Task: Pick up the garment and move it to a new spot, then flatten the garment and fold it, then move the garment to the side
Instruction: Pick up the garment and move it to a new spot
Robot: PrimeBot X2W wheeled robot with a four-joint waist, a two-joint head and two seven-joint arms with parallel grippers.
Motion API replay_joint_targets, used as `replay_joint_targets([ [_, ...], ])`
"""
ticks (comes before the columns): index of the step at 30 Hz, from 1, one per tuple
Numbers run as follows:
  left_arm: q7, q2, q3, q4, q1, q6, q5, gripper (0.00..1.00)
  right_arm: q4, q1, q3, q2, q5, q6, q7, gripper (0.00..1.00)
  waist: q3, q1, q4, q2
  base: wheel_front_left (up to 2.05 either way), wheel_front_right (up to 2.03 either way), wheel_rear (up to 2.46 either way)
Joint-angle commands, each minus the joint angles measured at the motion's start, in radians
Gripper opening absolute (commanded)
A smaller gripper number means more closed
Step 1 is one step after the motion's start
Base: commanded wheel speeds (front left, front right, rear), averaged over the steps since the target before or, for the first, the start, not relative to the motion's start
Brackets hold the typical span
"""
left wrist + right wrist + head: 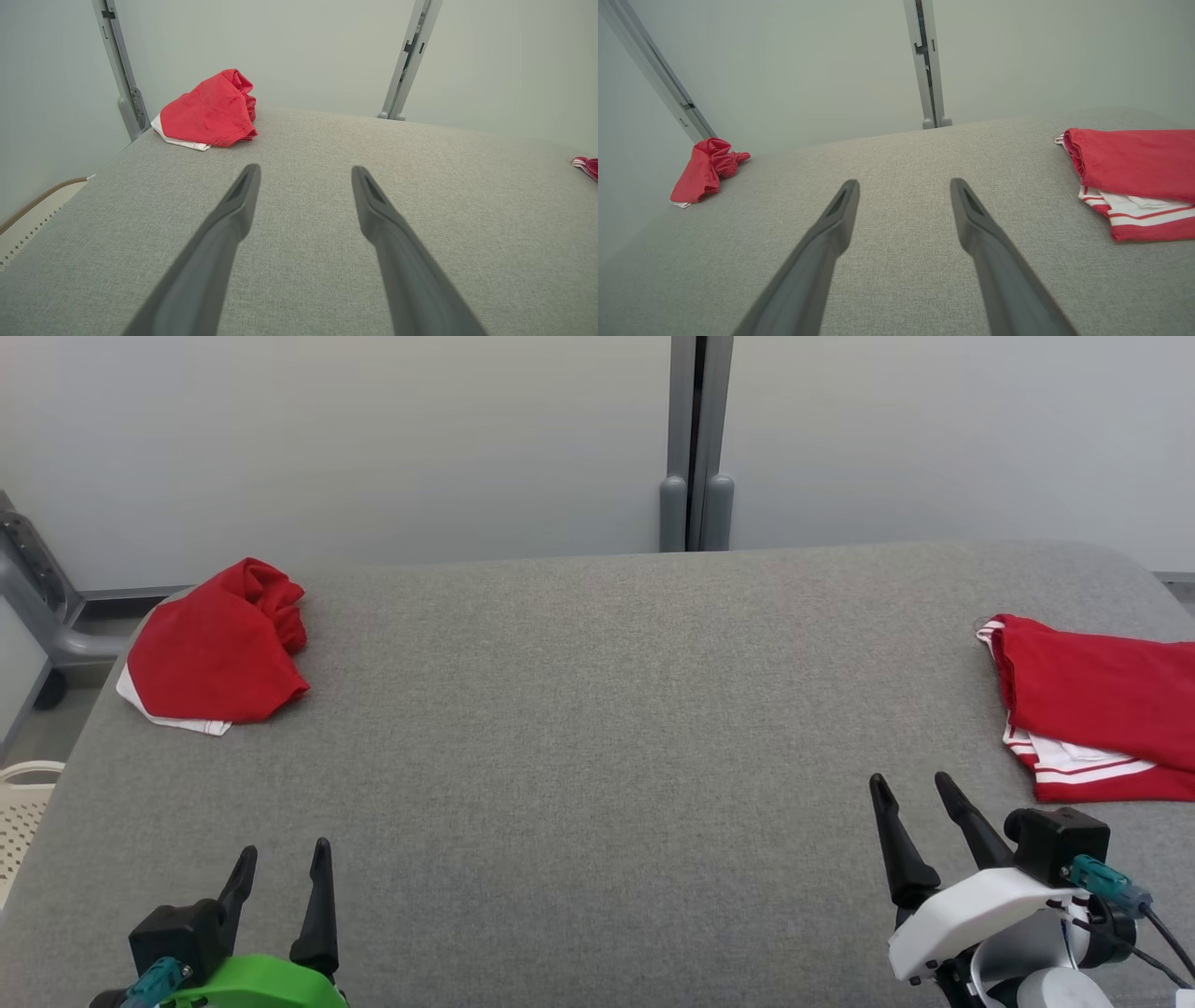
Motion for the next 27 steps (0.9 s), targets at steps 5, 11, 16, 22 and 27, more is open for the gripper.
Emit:
replay_joint_targets([
  [5, 0.000, 0.012, 0.002, 0.002, -0.025, -0.007, 0.011, 1.00, -0.010, 0.004, 0.000, -0.001, -0.011, -0.001, -0.002, 1.00, -0.002, 0.0000, 0.042, 0.0000, 0.00, 0.00, 0.00],
  [11, 0.006, 0.032, 0.010, -0.002, -0.038, -0.003, 0.019, 1.00, -0.022, 0.015, 0.011, -0.001, -0.007, -0.001, -0.007, 1.00, -0.006, 0.0000, 0.136, 0.0000, 0.00, 0.00, 0.00],
  [16, 0.009, 0.047, 0.014, -0.009, -0.037, -0.001, 0.023, 1.00, -0.025, 0.019, 0.015, -0.001, 0.002, -0.001, -0.013, 1.00, -0.009, 0.0000, 0.240, 0.0000, 0.00, 0.00, 0.00],
  [22, 0.016, 0.060, 0.015, -0.024, -0.033, 0.008, 0.026, 1.00, -0.014, 0.007, 0.024, -0.001, 0.015, -0.001, -0.030, 1.00, -0.008, 0.0000, 0.355, 0.0000, 0.00, 0.00, 0.00],
  [27, 0.013, 0.065, 0.027, -0.042, -0.022, 0.020, 0.023, 1.00, -0.004, -0.013, 0.043, -0.001, 0.017, -0.001, -0.035, 1.00, 0.005, 0.0000, 0.406, 0.0000, 0.00, 0.00, 0.00],
])
